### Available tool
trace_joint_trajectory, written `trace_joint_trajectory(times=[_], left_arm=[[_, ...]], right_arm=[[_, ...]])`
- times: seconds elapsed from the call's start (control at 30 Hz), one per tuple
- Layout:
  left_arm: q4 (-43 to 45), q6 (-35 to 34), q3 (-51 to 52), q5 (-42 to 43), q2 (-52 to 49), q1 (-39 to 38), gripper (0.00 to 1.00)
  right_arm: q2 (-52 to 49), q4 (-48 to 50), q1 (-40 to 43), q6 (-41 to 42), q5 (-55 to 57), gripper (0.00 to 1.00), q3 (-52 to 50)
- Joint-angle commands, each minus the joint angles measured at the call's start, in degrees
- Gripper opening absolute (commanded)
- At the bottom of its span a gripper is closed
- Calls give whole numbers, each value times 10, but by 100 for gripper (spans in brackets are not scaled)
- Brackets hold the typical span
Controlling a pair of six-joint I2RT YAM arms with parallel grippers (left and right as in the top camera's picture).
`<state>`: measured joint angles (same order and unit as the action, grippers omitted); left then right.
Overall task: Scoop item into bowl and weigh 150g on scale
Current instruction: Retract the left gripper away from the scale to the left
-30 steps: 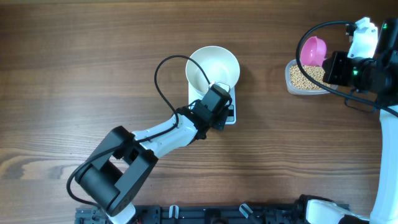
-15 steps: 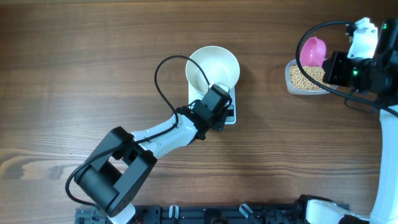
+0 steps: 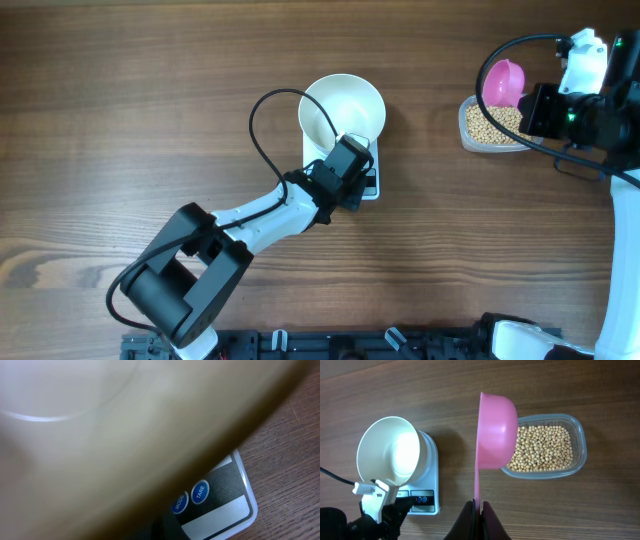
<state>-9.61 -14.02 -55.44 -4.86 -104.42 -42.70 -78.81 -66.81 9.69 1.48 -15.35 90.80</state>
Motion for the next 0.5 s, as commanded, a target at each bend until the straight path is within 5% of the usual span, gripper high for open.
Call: trace_joint_trajectory(times=[0.0,0.17,0.37,0.43,0.47], left_arm=[[-18,1,19,-10,-27,1,4],[-44,0,18,12,81,1,4],[-53,-44,18,20,351,1,5],[-53,-42,18,17,416,1,25],[-55,-41,18,17,440,1,26]], right_arm=[[-5,-2,1,0,7,4,9],[-5,-8,1,1,7,4,10],[-5,-30,1,1,7,4,10],[-5,-29,1,0,7,4,9],[-5,-29,1,0,7,4,10]])
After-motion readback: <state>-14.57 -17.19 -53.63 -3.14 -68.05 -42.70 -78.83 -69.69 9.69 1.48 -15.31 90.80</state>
